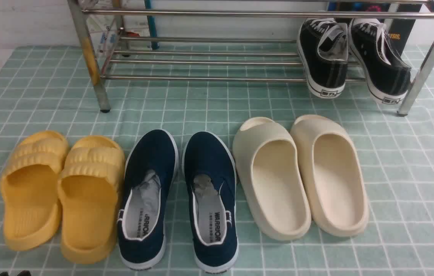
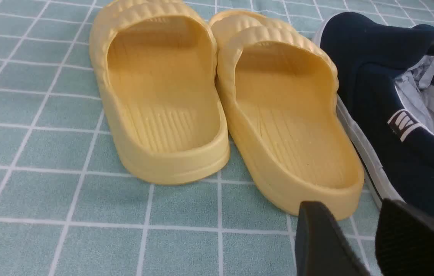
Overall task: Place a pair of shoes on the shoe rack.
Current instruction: Use the left arm to grab the shoe closest to it
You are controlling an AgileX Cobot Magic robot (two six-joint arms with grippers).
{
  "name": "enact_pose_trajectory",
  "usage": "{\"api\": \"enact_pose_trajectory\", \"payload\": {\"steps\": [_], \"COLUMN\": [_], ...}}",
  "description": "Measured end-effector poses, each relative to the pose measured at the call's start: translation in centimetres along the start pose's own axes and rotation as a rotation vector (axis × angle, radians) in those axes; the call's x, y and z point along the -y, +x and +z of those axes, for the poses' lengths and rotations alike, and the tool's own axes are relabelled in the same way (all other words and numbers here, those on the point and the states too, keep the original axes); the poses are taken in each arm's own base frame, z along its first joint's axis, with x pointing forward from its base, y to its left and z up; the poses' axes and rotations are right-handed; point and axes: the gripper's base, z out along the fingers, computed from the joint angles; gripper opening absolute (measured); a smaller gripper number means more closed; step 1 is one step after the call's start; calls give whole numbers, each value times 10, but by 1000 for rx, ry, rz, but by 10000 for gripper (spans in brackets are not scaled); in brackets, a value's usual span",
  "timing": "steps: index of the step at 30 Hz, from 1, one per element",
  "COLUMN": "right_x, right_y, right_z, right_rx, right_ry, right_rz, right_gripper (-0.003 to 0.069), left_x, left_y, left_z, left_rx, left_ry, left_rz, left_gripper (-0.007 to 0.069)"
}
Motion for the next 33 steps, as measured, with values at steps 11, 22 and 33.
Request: {"api": "enact_pose_trajectory", "payload": {"steps": [11, 22, 33], "right_x": [0, 0, 0], "right_y": [0, 0, 0], "right_z": [0, 0, 0], "right_rx": [0, 0, 0], "right_ry": [0, 0, 0], "right_rz": [0, 0, 0], "right_gripper": [210, 218, 234], "left_x": [0, 1, 4], "left_y": [0, -6, -40], "left_z": [0, 0, -9], "left_rx": [2, 68, 452], "left_ry": [0, 7, 47], "left_rz": [0, 0, 0], "left_gripper": [238, 238, 238]}}
